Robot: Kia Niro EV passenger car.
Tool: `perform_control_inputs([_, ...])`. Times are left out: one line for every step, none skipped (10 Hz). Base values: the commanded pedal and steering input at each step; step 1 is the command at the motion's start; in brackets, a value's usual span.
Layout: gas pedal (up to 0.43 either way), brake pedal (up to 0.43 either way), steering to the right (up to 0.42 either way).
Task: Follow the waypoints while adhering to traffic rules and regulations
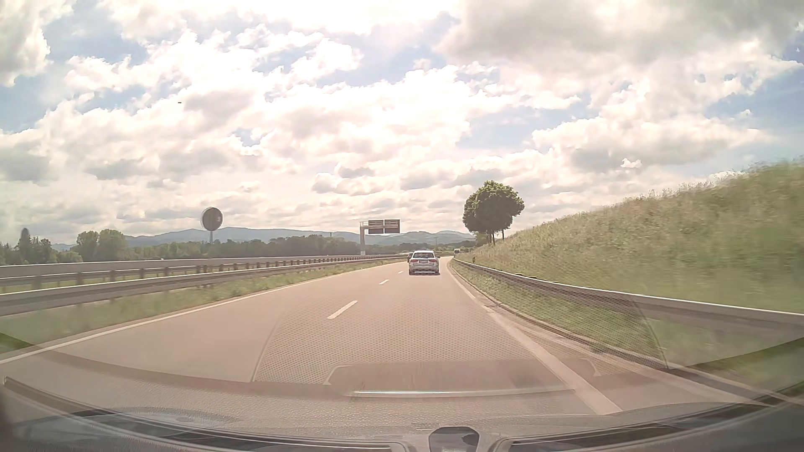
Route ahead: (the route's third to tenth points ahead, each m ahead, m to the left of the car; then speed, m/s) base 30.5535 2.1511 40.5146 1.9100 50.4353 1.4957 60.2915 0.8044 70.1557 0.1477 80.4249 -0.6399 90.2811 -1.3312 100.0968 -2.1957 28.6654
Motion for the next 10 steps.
perform_control_inputs([0.299, 0.0, 0.007])
perform_control_inputs([0.299, 0.0, 0.007])
perform_control_inputs([0.299, 0.0, 0.007])
perform_control_inputs([0.299, 0.0, 0.007])
perform_control_inputs([0.299, 0.0, 0.007])
perform_control_inputs([0.299, 0.0, 0.007])
perform_control_inputs([0.299, 0.0, 0.006])
perform_control_inputs([0.299, 0.0, 0.006])
perform_control_inputs([0.299, 0.0, 0.006])
perform_control_inputs([0.299, 0.0, 0.005])
